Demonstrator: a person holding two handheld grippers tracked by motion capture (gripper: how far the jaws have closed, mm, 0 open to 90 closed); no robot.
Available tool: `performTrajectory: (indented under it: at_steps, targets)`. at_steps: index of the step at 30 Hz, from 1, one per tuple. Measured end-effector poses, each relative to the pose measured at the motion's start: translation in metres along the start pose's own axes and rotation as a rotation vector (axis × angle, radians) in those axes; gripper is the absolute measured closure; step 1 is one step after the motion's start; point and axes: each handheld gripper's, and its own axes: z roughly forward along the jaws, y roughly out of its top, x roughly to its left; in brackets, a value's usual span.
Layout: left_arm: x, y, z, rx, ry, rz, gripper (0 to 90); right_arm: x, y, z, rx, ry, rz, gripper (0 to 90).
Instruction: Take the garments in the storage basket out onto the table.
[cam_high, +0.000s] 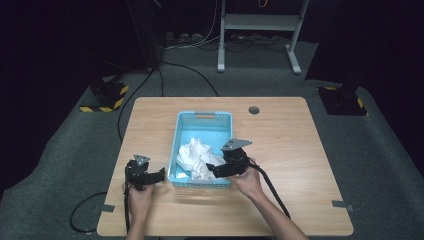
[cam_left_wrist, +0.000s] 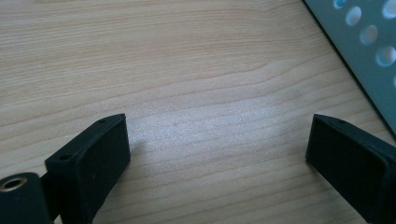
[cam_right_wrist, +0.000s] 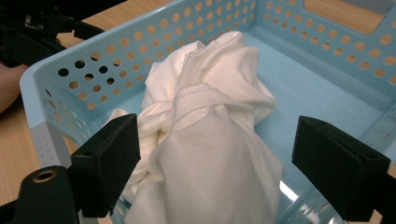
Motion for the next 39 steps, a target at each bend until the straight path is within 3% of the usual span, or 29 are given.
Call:
performTrajectory:
  at_steps: [12, 20, 28, 39]
  targets:
    - [0.0, 0.0, 0.0, 0.0, 0.0, 0.0, 6.4, 0.0, -0.004, 0.013, 0.046, 0.013, 0.003, 15.9]
    - [0.0, 0.0, 0.0, 0.0, 0.0, 0.0, 6.4, -0.001, -0.008, 0.021, 0.079, 0.042, 0.008, 25.8]
    - [0.0, 0.0, 0.0, 0.0, 0.0, 0.0, 6.4, -0.001, -0.008, 0.022, 0.095, 0.018, 0.004, 35.9]
    - [0.0, 0.0, 0.0, 0.0, 0.0, 0.0, 6.4, 0.003, -0.004, 0.018, 0.136, -0.004, -0.054, 56.8]
